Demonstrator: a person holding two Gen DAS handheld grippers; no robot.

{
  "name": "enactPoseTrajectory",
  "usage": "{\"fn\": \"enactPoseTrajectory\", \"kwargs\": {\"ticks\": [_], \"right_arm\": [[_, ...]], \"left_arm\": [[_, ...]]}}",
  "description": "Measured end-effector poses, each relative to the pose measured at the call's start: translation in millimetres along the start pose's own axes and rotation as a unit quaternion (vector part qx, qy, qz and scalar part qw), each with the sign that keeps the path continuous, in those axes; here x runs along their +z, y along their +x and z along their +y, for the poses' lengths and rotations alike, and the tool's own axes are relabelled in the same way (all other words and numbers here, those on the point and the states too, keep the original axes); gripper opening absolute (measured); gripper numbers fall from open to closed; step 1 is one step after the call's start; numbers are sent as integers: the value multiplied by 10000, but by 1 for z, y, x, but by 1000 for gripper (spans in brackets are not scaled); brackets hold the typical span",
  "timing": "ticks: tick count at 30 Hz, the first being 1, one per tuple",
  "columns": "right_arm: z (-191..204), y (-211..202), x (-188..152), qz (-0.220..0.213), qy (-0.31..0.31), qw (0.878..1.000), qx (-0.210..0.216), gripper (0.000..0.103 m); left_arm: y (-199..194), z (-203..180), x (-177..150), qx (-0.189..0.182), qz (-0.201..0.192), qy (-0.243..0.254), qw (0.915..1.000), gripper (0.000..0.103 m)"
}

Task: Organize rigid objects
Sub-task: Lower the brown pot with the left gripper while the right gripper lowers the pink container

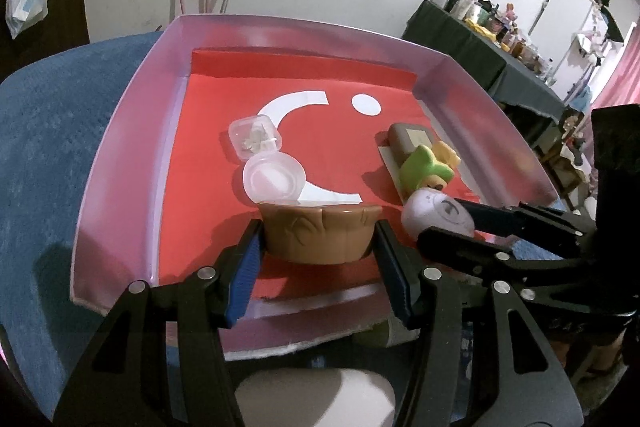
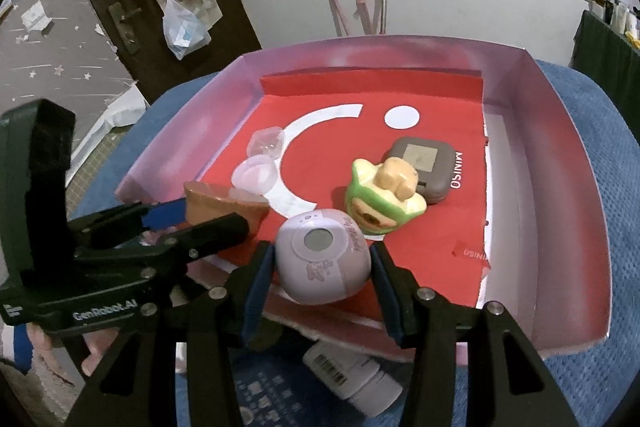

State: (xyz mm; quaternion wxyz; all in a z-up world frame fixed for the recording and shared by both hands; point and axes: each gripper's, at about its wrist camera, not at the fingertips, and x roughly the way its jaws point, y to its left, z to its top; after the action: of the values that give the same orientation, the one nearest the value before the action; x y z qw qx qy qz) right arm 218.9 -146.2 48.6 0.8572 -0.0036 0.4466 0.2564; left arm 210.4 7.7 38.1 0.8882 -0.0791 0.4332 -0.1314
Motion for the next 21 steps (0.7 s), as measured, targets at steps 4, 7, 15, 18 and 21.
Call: {"fn": "enactPoseTrajectory", "kwargs": {"ticks": [4,7,15,18,21], "right_arm": [[-3,6,2,29,9,10000,42,52],[0,8,5,-28,-102,9999,-76,52],[-1,12,14,-225,-297,9978,-550,52],[-5,12,17,-338,-318,9956,-818,52],[-10,12,19,-370,-233,9954,-847,52]], "left_arm": [[4,2,4,-1,-41,-24,10000,53],[8,3,8,23,-99,-40,9999,53],[14,11,15,23,-221,-200,9996,53],[14,13,17,89,-244,-219,9994,53],[15,14,18,236,-217,-167,9993,53]]}}
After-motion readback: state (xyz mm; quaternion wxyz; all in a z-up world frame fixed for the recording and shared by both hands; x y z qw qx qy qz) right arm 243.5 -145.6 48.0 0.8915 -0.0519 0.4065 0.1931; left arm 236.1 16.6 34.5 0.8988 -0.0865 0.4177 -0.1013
